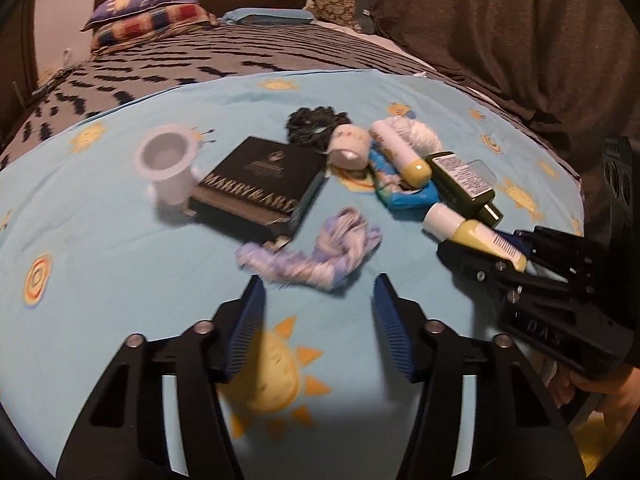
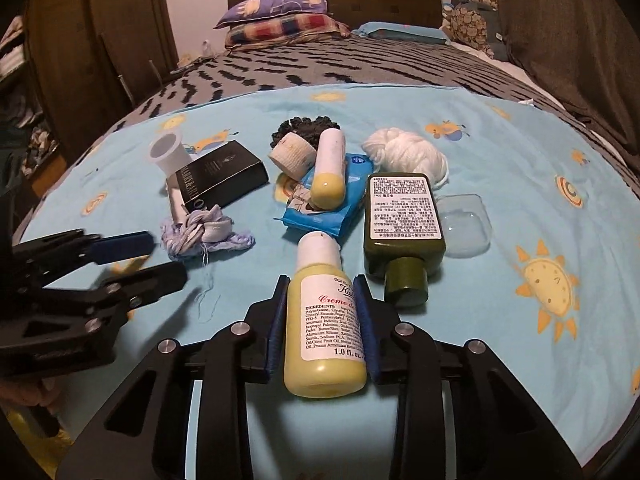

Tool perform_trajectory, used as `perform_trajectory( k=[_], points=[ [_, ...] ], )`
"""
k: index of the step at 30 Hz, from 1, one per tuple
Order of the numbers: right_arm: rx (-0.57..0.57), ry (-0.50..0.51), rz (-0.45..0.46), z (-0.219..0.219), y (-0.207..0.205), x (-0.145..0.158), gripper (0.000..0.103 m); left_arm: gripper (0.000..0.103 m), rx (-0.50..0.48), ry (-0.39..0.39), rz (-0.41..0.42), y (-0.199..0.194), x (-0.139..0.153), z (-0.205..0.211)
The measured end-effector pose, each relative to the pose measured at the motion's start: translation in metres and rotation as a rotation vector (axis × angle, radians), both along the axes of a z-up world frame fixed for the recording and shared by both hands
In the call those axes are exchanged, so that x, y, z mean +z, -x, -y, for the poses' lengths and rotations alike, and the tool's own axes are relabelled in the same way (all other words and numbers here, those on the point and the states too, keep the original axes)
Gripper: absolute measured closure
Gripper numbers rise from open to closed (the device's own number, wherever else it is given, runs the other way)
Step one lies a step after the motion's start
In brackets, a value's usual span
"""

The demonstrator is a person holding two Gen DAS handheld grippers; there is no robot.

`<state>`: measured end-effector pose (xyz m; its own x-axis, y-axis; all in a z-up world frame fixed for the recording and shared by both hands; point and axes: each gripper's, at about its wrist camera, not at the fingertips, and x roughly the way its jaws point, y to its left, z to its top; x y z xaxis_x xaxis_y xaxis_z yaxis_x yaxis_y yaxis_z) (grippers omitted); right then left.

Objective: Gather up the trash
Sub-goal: 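Grasp the yellow cream bottle with the right gripper while the left gripper grasps the blue-white rag, then lower the bottle and rag into the floor bin and open both grippers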

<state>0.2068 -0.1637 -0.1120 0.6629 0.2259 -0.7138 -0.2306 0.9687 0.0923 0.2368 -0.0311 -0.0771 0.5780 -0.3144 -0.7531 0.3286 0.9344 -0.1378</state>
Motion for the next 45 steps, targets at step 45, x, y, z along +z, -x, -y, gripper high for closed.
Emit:
perform_trajectory(
  k=[45],
  points=[
    [-0.066, -0.119, 0.042, 0.031, 0.212, 0.011, 0.071, 0.094, -0.025, 0.034, 0.079, 0.225, 0.014, 0.001]
  ],
)
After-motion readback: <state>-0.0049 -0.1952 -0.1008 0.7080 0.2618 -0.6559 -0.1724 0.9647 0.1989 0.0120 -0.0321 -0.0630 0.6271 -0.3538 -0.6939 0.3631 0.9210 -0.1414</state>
